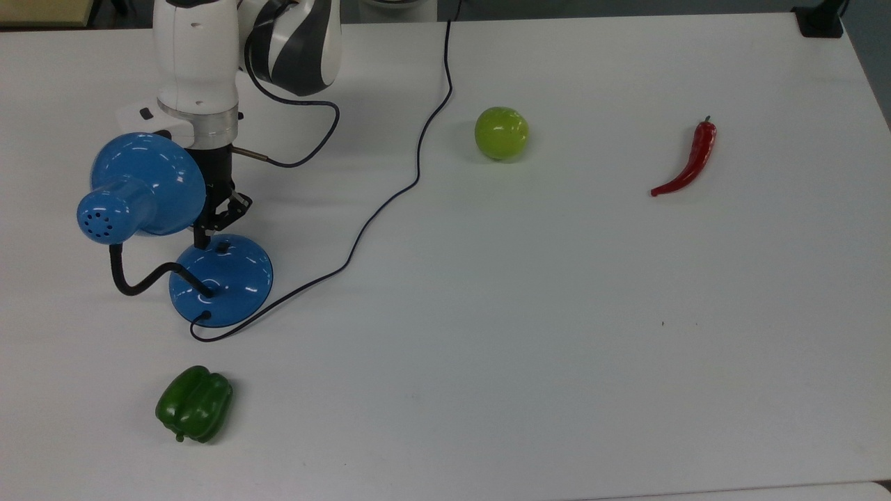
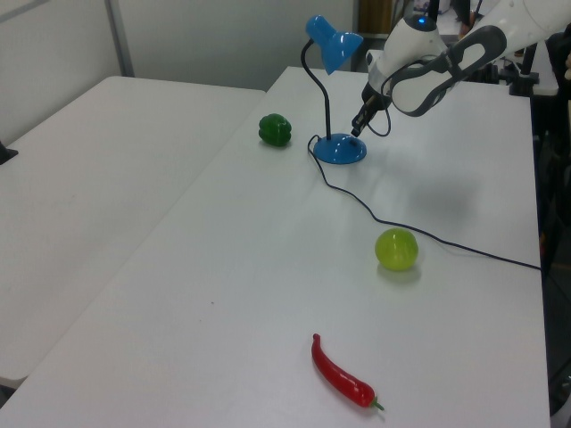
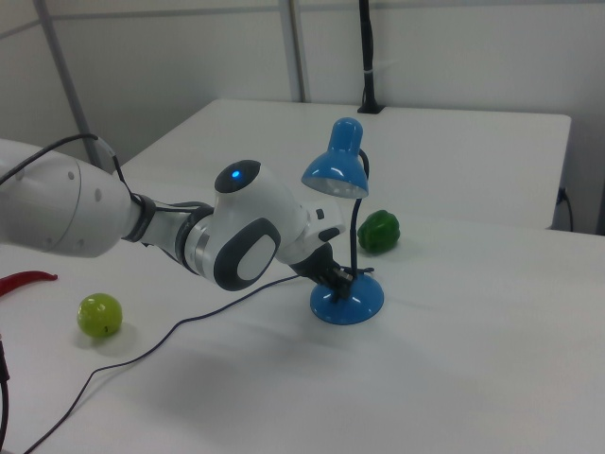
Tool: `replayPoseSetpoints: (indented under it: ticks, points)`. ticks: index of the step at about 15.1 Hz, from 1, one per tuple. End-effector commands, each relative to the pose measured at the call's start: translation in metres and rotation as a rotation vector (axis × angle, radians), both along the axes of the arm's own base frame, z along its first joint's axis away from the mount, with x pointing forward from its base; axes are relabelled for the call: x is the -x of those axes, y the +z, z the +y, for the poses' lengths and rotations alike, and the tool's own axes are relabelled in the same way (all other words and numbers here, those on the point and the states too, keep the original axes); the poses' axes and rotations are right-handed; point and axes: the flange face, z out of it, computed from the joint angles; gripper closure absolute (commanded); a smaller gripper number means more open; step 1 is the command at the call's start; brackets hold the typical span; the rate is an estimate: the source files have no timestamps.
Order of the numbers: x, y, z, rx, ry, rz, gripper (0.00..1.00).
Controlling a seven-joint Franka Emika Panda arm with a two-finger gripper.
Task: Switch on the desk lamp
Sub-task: 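Press down on the switch on the lamp base with the gripper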
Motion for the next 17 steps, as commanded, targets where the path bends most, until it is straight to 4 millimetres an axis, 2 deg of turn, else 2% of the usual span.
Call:
replayPoseSetpoints:
  ticks: [1,11,17]
  points:
    - [-0.004,0.004,0.006,-0.009,0.001,-0.027,1.0]
    - [0.0,0.004,0.022,-0.035,0.008,-0.015,1.0]
    - [0.0,0.0,0.02,-0.032,0.007,-0.01,1.0]
